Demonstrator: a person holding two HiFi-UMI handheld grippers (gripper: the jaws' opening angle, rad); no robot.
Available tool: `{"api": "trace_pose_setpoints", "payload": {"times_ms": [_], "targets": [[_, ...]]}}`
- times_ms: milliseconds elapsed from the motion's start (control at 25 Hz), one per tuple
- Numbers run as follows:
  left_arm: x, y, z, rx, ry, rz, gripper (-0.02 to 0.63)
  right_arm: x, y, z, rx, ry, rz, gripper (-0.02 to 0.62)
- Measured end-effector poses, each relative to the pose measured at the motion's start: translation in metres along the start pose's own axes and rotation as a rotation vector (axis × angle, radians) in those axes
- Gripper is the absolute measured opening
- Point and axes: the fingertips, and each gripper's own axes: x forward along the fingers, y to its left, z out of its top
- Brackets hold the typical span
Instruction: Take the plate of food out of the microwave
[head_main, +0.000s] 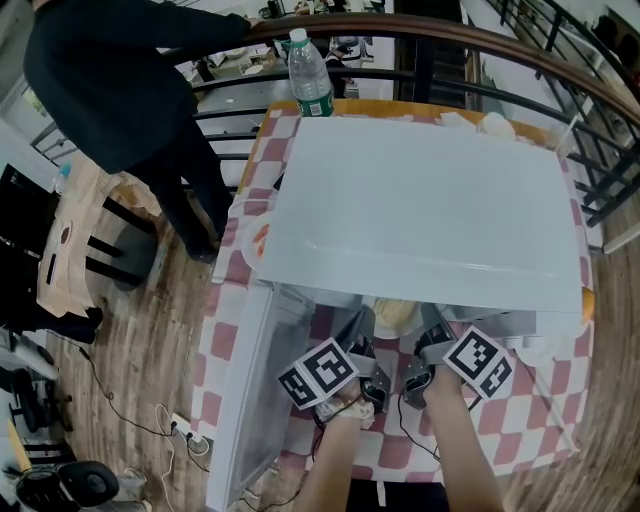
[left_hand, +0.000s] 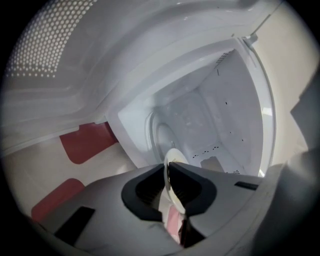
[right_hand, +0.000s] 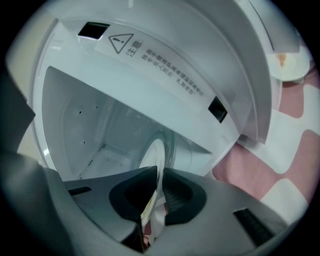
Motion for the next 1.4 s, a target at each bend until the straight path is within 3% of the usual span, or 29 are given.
{"api": "trace_pose_setpoints", "payload": {"times_ms": [720,1400], "targets": [[-0.053,-0.023,-0.034,0.055,0.011,-0.013,0.043,-0.066,0.002,-0.016,0.037,-0.03,0.02,0.028],[-0.13,-0.045,-0.062,0.05,-0.01,-0.018,0.051,-0.139,0.023,-0.041,0.033,-0.021,0.057,0.028]]}}
